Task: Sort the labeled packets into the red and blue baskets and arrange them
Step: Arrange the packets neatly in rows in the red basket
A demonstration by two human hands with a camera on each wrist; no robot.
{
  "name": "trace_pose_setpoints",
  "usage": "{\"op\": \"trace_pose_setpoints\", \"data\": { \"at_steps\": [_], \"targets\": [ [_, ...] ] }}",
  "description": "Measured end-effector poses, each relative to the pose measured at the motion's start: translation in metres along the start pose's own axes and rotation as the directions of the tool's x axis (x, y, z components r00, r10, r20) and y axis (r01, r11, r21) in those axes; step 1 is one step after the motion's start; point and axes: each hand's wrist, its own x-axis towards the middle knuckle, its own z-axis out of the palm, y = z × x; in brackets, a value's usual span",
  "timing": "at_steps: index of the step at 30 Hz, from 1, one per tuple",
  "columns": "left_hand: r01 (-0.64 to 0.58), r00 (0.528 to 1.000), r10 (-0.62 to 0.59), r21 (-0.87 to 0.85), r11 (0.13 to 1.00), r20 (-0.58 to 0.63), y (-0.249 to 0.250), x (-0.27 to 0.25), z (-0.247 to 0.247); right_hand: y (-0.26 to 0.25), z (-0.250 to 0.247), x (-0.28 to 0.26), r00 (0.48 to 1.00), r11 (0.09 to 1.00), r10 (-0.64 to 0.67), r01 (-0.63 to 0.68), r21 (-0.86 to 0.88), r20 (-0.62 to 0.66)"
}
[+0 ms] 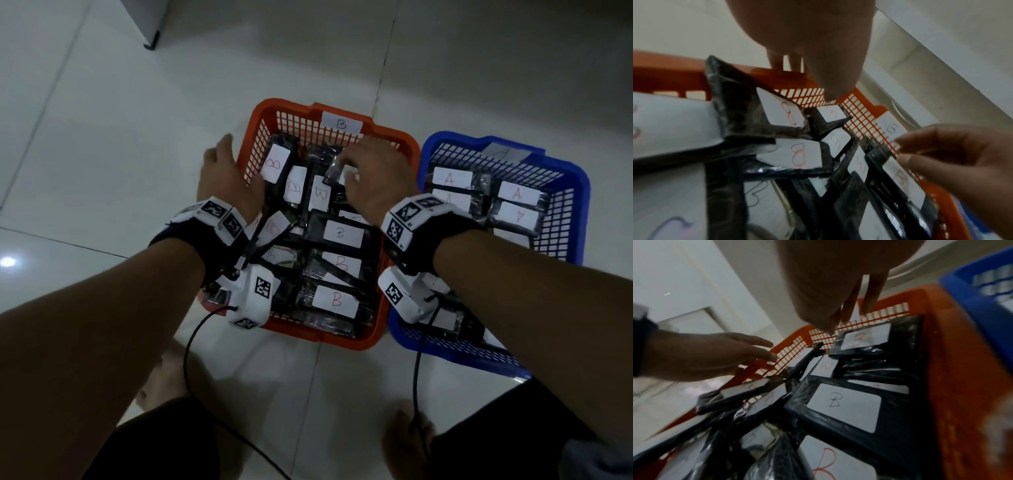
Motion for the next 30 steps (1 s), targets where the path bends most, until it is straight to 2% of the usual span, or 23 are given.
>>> {"op": "trace_pose_setpoints", "data": {
  "at_steps": [2,4,5,8,12,15,21,26,30],
  "targets": [
    [0.158,0.983,-0.151,-0.068,0.985,0.104,-0.003,0.002,0.006,-0.015,0.003,0.004,0.983,0.999,-0.021,0.027,-0.034,0.184],
    [0.157,0.984,-0.151,-0.066,0.985,0.093,-0.009,0.003,0.013,-0.026,0.011,0.008,0.945,0.992,0.044,-0.003,-0.126,0.323],
    [0.143,0.987,-0.138,-0.067,0.987,0.080,-0.011,0.005,0.015,-0.029,0.016,0.010,0.936,0.988,0.083,-0.031,-0.154,0.342],
    [0.128,0.989,-0.122,-0.073,0.989,0.083,-0.016,0.007,0.017,-0.036,0.031,0.015,0.927,0.980,0.188,-0.156,-0.120,0.326],
    [0.089,0.993,-0.081,-0.092,0.992,0.089,-0.019,0.006,0.018,-0.042,0.041,0.019,0.879,0.931,0.349,-0.365,-0.013,0.325],
    [0.072,0.994,-0.065,-0.093,0.993,0.082,-0.020,0.005,0.018,-0.042,0.042,0.019,0.855,0.891,0.404,-0.449,0.072,0.324],
    [0.064,0.994,-0.053,-0.113,0.992,0.099,-0.020,0.007,0.017,-0.048,0.032,0.017,0.858,0.858,0.434,-0.487,0.162,0.276],
    [0.059,0.995,-0.048,-0.119,0.991,0.090,-0.021,0.006,0.019,-0.056,0.037,0.014,0.907,0.900,0.364,-0.401,0.169,0.213],
    [0.053,0.995,-0.041,-0.133,0.990,0.091,-0.022,0.006,0.020,-0.053,0.047,0.024,0.911,0.891,0.373,-0.405,0.204,0.177]
  ]
}}
